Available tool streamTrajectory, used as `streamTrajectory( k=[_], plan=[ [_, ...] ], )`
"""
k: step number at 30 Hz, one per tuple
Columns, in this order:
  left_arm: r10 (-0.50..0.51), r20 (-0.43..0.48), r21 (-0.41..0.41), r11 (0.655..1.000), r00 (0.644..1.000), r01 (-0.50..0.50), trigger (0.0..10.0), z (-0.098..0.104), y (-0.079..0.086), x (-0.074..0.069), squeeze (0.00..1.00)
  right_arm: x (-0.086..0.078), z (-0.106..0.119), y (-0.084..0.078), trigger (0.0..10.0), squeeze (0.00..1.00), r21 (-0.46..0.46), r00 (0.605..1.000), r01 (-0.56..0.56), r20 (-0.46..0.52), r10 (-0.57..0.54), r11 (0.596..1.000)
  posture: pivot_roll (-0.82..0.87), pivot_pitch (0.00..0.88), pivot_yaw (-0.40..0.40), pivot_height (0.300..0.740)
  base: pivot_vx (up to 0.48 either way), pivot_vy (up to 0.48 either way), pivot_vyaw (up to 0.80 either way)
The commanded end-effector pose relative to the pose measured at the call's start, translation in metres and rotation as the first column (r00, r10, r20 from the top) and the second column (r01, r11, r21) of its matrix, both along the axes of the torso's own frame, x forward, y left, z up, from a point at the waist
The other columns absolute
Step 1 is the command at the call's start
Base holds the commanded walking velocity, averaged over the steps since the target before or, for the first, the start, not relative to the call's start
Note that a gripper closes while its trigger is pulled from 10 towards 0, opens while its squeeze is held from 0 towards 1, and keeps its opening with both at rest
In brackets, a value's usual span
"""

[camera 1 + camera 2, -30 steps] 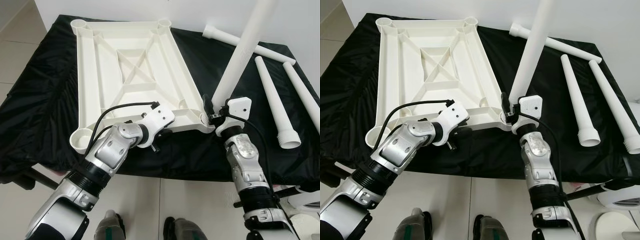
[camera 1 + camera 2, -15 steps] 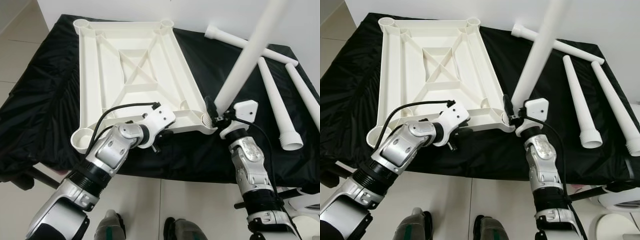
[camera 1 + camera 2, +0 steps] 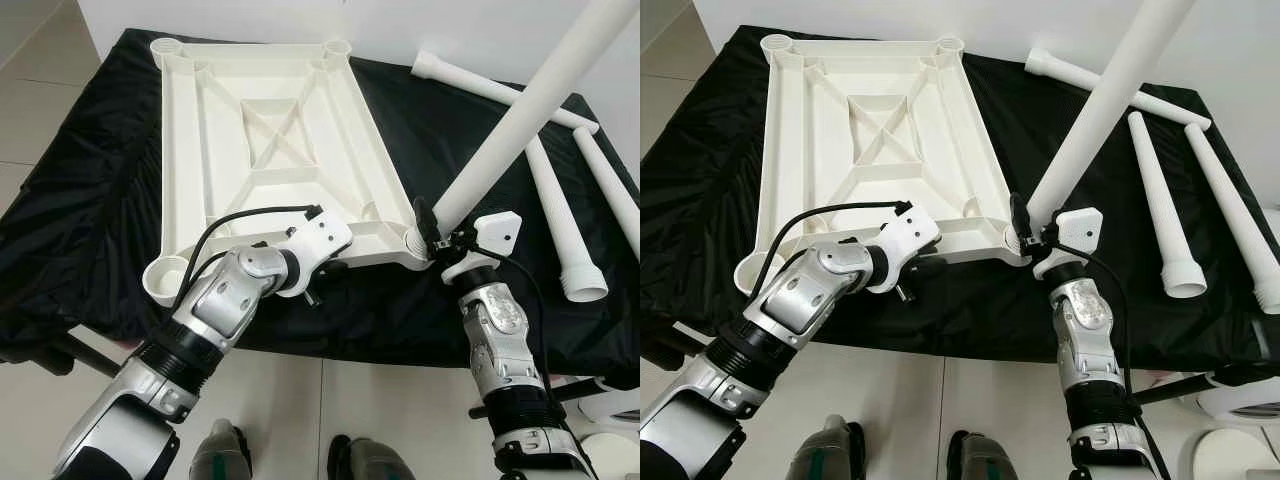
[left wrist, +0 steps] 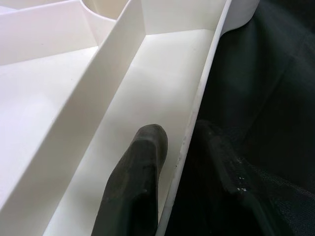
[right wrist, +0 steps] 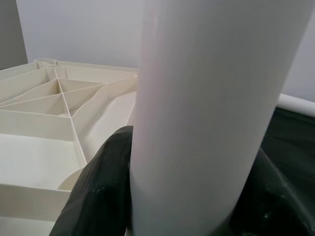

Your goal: Building children table

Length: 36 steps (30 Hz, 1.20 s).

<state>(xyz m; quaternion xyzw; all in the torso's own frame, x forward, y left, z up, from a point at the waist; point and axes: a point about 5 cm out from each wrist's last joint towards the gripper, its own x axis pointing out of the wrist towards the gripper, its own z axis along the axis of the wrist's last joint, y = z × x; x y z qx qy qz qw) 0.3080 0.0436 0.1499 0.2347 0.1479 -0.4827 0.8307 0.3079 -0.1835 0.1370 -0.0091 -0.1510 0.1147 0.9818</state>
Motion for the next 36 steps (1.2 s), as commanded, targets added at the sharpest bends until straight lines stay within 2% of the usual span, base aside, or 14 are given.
streamTrajectory(
  k=[1, 8, 17, 31, 36],
  plan=[
    [-0.01, 0.023, 0.012, 1.0, 1.0, 0.01, 10.0, 0.005, 0.002, 0.001, 0.0, -0.011, -0.044, -0.024, 10.0, 0.0, -0.025, 0.972, 0.087, -0.215, -0.091, 0.996, 0.01, 0.125, -0.053, 0.74, 0.0, 0.0, 0.0],
    [-0.005, 0.025, 0.013, 1.0, 1.0, 0.005, 10.0, 0.006, 0.004, 0.001, 0.0, -0.007, -0.043, -0.017, 10.0, 0.0, -0.032, 0.972, 0.083, -0.219, -0.088, 0.996, 0.02, 0.125, -0.051, 0.74, 0.0, 0.0, 0.0],
    [-0.007, 0.026, 0.016, 1.0, 1.0, 0.007, 10.0, 0.006, 0.004, 0.001, 0.0, 0.001, -0.039, -0.017, 10.0, 0.0, -0.021, 0.963, 0.107, -0.246, -0.109, 0.994, 0.02, 0.127, -0.048, 0.74, 0.0, 0.0, 0.0],
    [-0.007, 0.026, 0.015, 1.0, 1.0, 0.007, 10.0, 0.007, 0.005, 0.001, 0.0, -0.002, -0.047, -0.014, 10.0, 0.0, -0.046, 0.954, 0.106, -0.276, -0.114, 0.993, 0.02, 0.126, -0.047, 0.74, 0.0, 0.0, 0.0],
    [-0.01, 0.026, 0.016, 1.0, 1.0, 0.01, 10.0, 0.007, 0.004, 0.0, 0.0, -0.002, -0.048, -0.011, 10.0, 0.0, -0.044, 0.948, 0.153, -0.277, -0.159, 0.987, 0.02, 0.125, -0.045, 0.74, 0.0, 0.0, 0.0]
  ],
)
